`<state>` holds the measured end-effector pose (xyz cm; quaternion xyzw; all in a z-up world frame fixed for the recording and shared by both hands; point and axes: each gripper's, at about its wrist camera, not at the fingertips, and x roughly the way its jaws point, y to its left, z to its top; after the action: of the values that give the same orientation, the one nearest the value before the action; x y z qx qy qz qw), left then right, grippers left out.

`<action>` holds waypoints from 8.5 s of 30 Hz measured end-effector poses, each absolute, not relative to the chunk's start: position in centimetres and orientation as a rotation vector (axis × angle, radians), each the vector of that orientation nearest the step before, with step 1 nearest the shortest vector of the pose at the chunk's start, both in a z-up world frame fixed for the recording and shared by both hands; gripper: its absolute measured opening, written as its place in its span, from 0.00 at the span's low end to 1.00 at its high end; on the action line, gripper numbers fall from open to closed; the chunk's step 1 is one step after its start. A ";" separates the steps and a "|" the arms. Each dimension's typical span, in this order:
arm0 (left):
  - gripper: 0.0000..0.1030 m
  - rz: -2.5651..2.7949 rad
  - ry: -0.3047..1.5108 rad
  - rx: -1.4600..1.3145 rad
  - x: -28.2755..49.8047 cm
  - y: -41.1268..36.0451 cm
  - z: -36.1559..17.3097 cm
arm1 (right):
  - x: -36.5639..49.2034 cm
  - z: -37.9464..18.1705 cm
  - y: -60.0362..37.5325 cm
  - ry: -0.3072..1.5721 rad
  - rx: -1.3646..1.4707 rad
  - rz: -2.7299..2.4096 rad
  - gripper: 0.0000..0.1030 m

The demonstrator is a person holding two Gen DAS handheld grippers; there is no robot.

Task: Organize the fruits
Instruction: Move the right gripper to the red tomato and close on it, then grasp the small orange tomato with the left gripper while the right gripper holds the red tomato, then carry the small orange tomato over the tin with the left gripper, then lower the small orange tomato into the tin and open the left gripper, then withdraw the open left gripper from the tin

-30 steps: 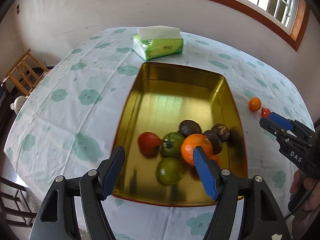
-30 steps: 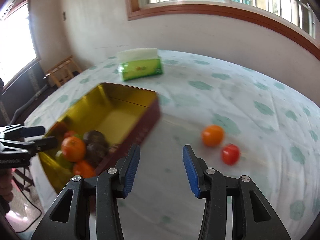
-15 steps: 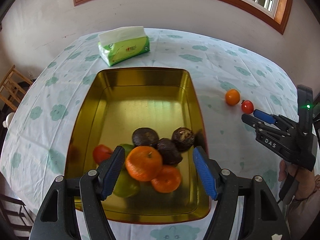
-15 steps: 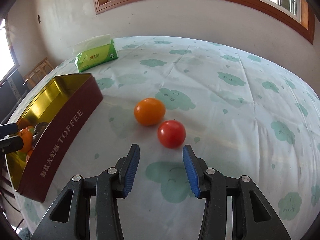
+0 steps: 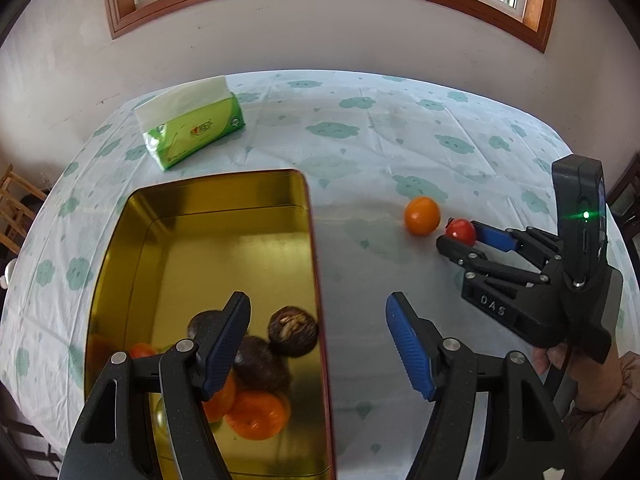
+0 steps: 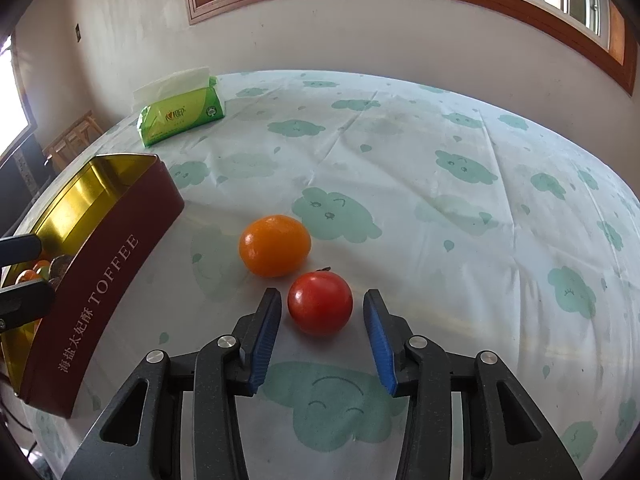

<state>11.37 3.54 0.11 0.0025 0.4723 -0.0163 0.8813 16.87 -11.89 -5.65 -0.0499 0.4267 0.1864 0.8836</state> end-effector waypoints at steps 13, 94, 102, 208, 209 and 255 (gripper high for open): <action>0.65 -0.078 0.986 0.032 14.3 -0.1 -0.9 | 16.2 -5.5 -14.3 0.877 -0.100 0.354 0.31; 0.30 -0.211 1.043 0.027 8.8 -2.8 0.3 | 13.4 -5.9 -21.5 0.891 -0.083 0.196 0.32; 0.30 -0.173 1.027 -0.030 7.9 -0.3 1.3 | 13.3 -5.9 -21.5 0.891 -0.084 0.196 0.32; 0.40 0.155 1.132 -0.204 4.6 17.3 -1.9 | 13.4 -5.7 -21.3 0.890 -0.089 0.193 0.32; 0.40 0.156 1.131 -0.202 4.6 17.3 -1.9 | 13.4 -5.7 -21.3 0.890 -0.090 0.193 0.32; 0.58 0.202 0.983 -0.134 2.7 16.6 0.5 | 13.4 -5.8 -21.2 0.888 -0.101 0.174 0.31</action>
<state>2.73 16.59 0.54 -0.0640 0.4708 0.0970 0.8745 13.37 -21.15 -5.78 -0.0486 0.4289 0.0838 0.8981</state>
